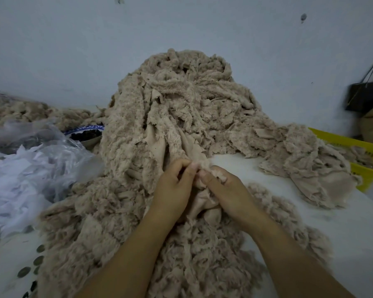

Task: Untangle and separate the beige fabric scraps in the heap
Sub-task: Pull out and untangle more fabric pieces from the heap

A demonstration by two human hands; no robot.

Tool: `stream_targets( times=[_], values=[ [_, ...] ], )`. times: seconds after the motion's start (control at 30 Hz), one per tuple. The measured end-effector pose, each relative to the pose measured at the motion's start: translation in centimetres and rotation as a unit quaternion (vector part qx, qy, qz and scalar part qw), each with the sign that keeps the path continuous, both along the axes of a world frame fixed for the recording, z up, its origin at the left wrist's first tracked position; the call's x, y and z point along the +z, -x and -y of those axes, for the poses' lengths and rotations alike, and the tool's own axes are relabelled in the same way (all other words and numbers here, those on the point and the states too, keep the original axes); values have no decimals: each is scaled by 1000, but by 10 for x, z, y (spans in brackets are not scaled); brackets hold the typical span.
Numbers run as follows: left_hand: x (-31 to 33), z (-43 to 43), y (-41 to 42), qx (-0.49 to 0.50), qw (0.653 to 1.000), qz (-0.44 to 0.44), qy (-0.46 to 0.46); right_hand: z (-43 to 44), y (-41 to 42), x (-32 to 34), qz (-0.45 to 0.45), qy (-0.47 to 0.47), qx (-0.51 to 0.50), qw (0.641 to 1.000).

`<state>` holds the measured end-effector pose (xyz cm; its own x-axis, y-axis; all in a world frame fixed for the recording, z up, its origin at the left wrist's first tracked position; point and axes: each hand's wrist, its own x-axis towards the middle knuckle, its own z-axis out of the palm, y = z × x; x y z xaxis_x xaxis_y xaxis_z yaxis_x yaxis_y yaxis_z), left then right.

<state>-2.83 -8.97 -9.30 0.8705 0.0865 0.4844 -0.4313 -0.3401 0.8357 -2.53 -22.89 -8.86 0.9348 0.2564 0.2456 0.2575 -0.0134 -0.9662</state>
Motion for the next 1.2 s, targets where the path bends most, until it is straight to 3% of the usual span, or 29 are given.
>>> stream_targets(
  times=[0.1, 0.17, 0.23, 0.33, 0.43, 0.5, 0.6, 0.73, 0.87, 0.93, 1.1, 1.2],
  values=[
    [0, -3, -2, 24, 999, 11, 38, 1, 0, 0, 14, 26, -6, 1000],
    [3, -9, -7, 106, 986, 15, 130, 5, -1, 2, 18, 12, -59, 998],
    [5, -21, -11, 170, 962, 12, 213, 12, -8, 6, -52, -128, -102, 985],
    [-1, -20, -8, 135, 981, -26, 140, 23, -16, 12, -157, -343, -98, 921],
    [-7, -6, -3, 22, 1000, -3, 20, 23, -17, 12, -201, -434, -74, 875],
    [-8, -1, -2, -34, 999, -15, -16, 22, -18, 10, -209, -448, -60, 867],
    [-9, 1, -1, -73, 996, -49, -30, 17, -17, 9, -214, -416, -40, 883],
    [-7, 1, -3, -40, 997, -40, 47, 9, -15, 4, -229, -356, -17, 906],
    [-7, -3, -6, 10, 988, -64, 139, 15, -22, 2, -237, -408, -64, 879],
    [-5, -4, -7, 14, 984, -67, 164, 19, -24, 3, -235, -400, -73, 883],
    [0, -4, -3, -46, 983, -58, 169, 7, -14, -1, -157, -172, -47, 971],
    [-1, -3, 0, -25, 985, -68, 155, -1, -5, -1, -62, -75, -25, 995]
  ],
)
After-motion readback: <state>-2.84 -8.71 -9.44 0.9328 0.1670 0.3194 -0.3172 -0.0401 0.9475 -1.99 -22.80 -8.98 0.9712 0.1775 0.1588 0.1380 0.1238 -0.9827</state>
